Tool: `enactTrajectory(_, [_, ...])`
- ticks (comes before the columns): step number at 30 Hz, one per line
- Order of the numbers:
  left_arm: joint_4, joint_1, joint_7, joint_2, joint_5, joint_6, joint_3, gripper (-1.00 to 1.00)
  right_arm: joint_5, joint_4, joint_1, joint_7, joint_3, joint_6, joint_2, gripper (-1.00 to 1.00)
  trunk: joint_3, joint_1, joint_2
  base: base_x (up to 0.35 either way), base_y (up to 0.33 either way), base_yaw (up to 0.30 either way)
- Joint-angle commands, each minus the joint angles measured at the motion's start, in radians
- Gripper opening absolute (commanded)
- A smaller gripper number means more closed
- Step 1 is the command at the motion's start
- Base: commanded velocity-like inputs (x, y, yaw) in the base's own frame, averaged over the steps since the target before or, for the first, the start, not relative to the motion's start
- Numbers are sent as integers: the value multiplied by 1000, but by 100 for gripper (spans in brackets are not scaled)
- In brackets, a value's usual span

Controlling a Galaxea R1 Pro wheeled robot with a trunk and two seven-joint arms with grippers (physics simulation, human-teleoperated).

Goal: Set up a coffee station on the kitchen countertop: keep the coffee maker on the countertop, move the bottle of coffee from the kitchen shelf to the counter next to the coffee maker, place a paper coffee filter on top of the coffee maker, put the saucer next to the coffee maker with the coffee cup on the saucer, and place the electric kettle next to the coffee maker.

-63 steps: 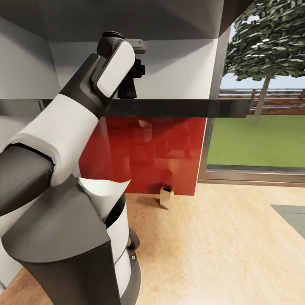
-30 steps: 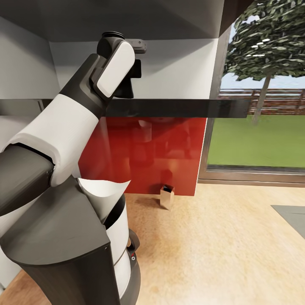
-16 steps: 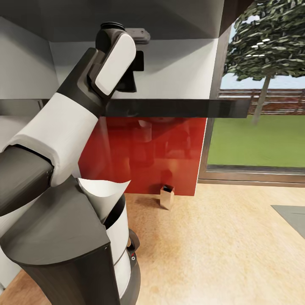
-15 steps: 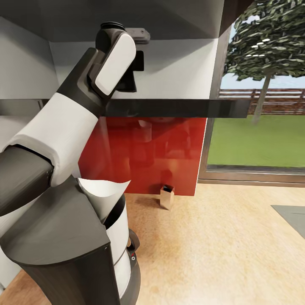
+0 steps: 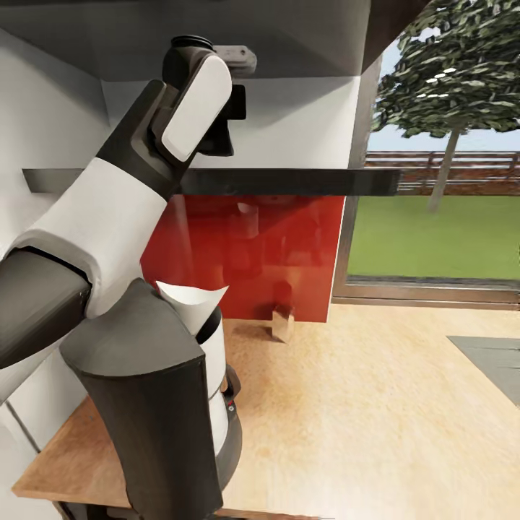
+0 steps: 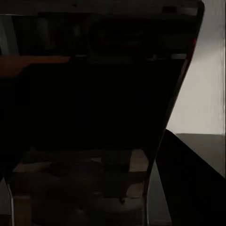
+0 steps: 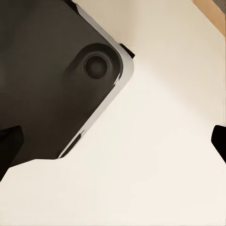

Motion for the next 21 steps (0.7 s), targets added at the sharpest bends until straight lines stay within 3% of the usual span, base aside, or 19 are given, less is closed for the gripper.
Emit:
enactTrajectory(1, [-1,-1,8,0,7,2,-2,-100,-8,3,-1,5,4,-6,0,100,-2,0,-1,-330,0,0])
enactTrajectory(21, [0,-1,8,0,7,2,0,-100,-14,2,-1,5,2,-5,0,100,-2,0,-1,-333,0,0])
